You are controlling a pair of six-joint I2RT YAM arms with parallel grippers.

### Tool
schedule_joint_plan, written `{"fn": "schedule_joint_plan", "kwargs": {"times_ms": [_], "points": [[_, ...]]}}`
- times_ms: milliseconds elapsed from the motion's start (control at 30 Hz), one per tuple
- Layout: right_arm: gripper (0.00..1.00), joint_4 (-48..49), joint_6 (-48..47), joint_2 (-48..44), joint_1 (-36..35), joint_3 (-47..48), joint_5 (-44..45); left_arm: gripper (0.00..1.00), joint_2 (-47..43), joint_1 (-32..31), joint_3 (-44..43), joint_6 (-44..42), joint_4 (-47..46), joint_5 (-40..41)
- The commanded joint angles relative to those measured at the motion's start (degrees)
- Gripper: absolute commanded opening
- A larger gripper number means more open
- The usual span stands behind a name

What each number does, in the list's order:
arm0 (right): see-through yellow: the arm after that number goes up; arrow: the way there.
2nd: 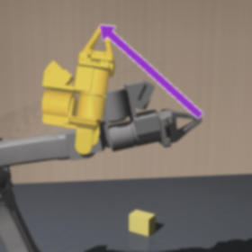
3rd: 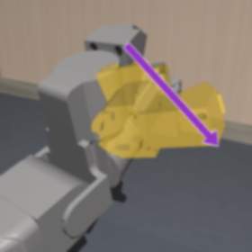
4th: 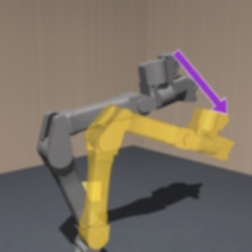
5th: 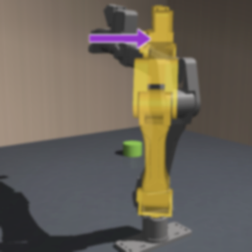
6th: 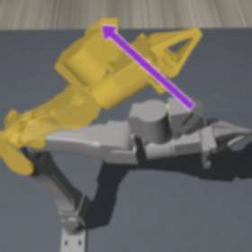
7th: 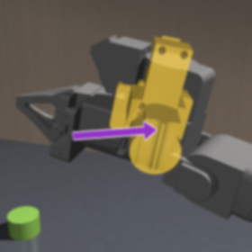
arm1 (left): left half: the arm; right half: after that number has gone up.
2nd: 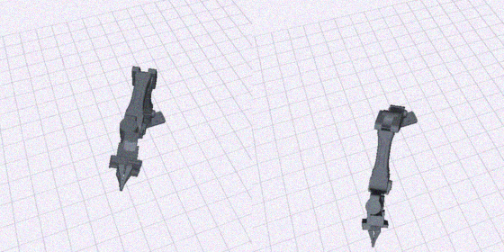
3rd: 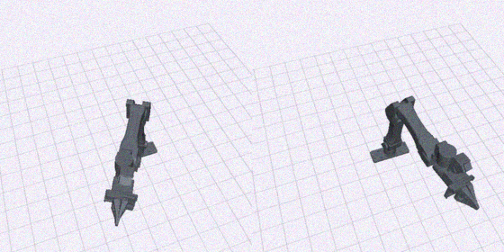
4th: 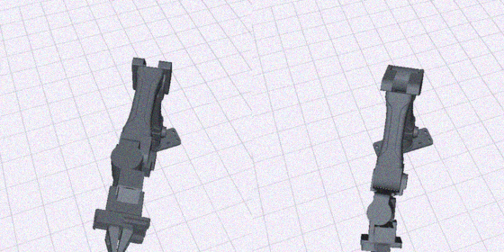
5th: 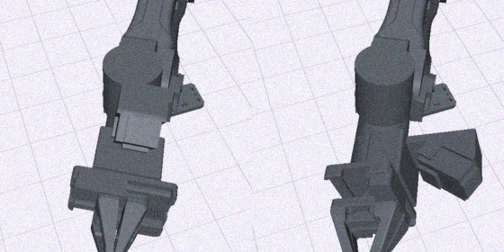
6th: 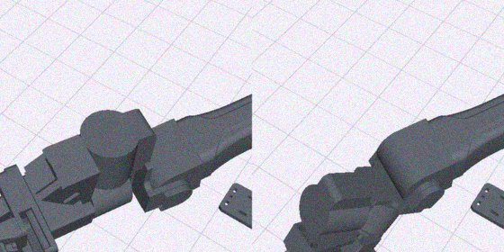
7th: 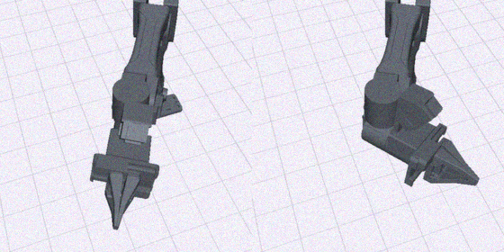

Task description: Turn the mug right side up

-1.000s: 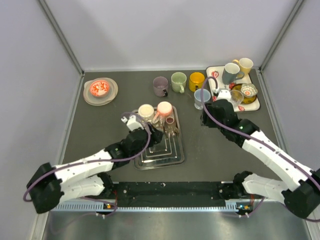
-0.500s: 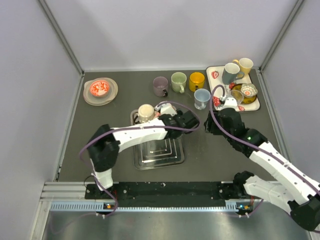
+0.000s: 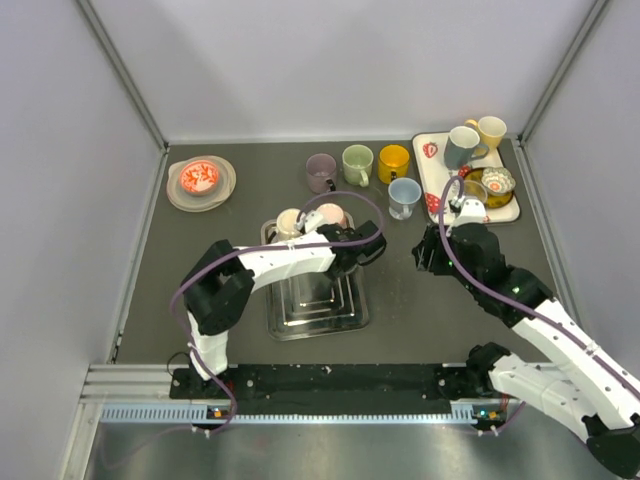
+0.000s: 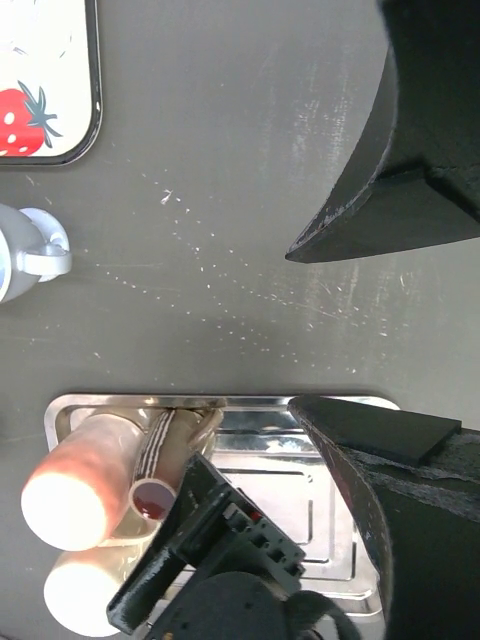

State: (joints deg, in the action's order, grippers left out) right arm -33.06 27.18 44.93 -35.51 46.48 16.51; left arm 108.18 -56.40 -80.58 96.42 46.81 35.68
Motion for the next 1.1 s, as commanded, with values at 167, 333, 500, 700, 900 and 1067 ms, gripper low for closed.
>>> {"fn": "schedule_joint_plan", "kwargs": {"times_ms": [167,333,500,700,900,1067], "points": [[0.56,-1.1,-0.6,-2.5,-0.4,-0.2,0.2,0.59,1.8,1.6,-0.6,-1.0,-6.1,-0.2],[0.57,-1.1,-0.7,-2.5,-0.4,-0.5,0.4,0.59,2.7,1.6,-1.3,-1.9,-6.6,-1.1],[0.57,-1.1,-0.5,-2.5,-0.4,-0.6,0.4,0.57,3.4,1.6,-1.5,-2.1,-6.9,-1.0],[0.57,-1.2,-0.5,-2.5,-0.4,-1.0,0.5,0.40,3.1,1.5,-0.5,-2.2,-7.5,-1.4],[0.57,-1.0,-0.4,-2.5,-0.4,-1.0,0.4,0.26,2.0,1.6,1.7,-2.7,-8.1,-1.7],[0.57,-1.0,-0.3,-2.8,-0.4,-1.3,0.4,0.17,-0.2,1.6,4.5,-3.1,-8.3,-2.5]]}}
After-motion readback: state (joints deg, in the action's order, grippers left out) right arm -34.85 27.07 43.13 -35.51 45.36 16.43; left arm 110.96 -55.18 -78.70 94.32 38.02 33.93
